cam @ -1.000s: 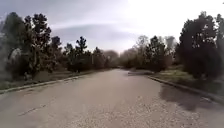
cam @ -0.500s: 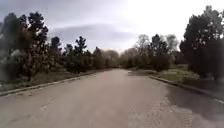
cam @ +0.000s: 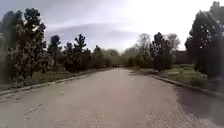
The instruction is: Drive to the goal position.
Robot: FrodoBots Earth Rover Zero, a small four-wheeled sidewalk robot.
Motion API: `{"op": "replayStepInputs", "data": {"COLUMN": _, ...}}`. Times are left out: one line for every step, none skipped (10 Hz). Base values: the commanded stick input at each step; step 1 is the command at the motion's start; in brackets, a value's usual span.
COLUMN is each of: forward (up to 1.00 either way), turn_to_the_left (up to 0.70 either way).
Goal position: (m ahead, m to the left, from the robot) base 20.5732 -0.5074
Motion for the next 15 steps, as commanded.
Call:
{"op": "replayStepInputs", "data": {"forward": 0.70, "turn_to_the_left": 0.00}}
{"op": "replayStepInputs", "data": {"forward": 0.70, "turn_to_the_left": 0.00}}
{"op": "replayStepInputs", "data": {"forward": 0.70, "turn_to_the_left": 0.00}}
{"op": "replayStepInputs", "data": {"forward": 0.70, "turn_to_the_left": 0.00}}
{"op": "replayStepInputs", "data": {"forward": 0.70, "turn_to_the_left": 0.00}}
{"op": "replayStepInputs", "data": {"forward": 0.70, "turn_to_the_left": 0.00}}
{"op": "replayStepInputs", "data": {"forward": 0.70, "turn_to_the_left": -0.34}}
{"op": "replayStepInputs", "data": {"forward": 0.70, "turn_to_the_left": -0.35}}
{"op": "replayStepInputs", "data": {"forward": 0.70, "turn_to_the_left": -0.01}}
{"op": "replayStepInputs", "data": {"forward": 0.70, "turn_to_the_left": 0.00}}
{"op": "replayStepInputs", "data": {"forward": 0.70, "turn_to_the_left": 0.00}}
{"op": "replayStepInputs", "data": {"forward": 0.70, "turn_to_the_left": 0.00}}
{"op": "replayStepInputs", "data": {"forward": 0.70, "turn_to_the_left": 0.00}}
{"op": "replayStepInputs", "data": {"forward": 0.70, "turn_to_the_left": 0.00}}
{"op": "replayStepInputs", "data": {"forward": 0.70, "turn_to_the_left": 0.00}}
